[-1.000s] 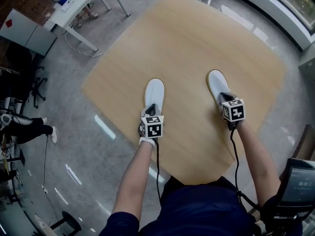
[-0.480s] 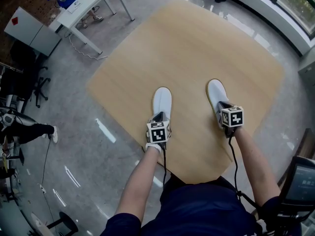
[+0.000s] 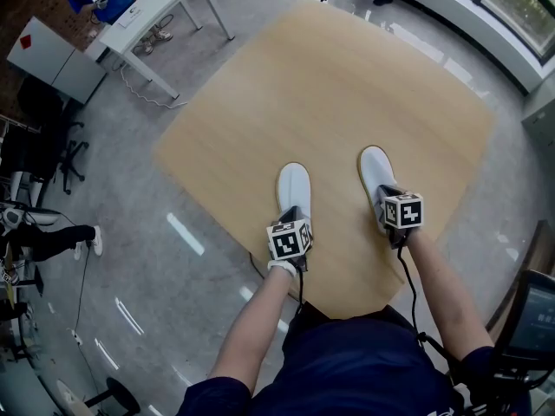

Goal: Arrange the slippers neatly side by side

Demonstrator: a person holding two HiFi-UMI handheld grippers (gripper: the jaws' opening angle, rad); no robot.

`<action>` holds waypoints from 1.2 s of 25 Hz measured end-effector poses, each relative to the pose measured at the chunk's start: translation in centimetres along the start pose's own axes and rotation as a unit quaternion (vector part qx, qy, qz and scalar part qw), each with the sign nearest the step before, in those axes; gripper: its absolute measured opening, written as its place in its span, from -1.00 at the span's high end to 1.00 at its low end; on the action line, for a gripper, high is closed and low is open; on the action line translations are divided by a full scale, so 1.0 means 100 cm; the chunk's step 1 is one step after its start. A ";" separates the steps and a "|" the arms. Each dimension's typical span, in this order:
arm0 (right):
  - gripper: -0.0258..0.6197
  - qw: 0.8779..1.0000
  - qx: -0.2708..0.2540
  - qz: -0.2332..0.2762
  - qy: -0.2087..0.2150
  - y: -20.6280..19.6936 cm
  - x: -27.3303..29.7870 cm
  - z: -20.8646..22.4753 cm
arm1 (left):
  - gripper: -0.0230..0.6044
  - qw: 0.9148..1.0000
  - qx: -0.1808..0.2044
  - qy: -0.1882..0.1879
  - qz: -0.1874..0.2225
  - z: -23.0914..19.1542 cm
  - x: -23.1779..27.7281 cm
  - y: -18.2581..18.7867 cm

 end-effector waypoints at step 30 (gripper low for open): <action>0.90 0.990 0.142 -0.005 0.003 -0.056 -0.002 -0.047 | 0.92 0.989 -0.109 -0.088 -0.040 0.072 0.012 -0.053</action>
Point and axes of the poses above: the fingertips, and each gripper's own axes: x forward along the fingers, z to its right, y out of its top, the point moved 1 cm from there along -x, backward along the fingers, and after that the axes turned 5 degrees about z, right-handed, at the moved point
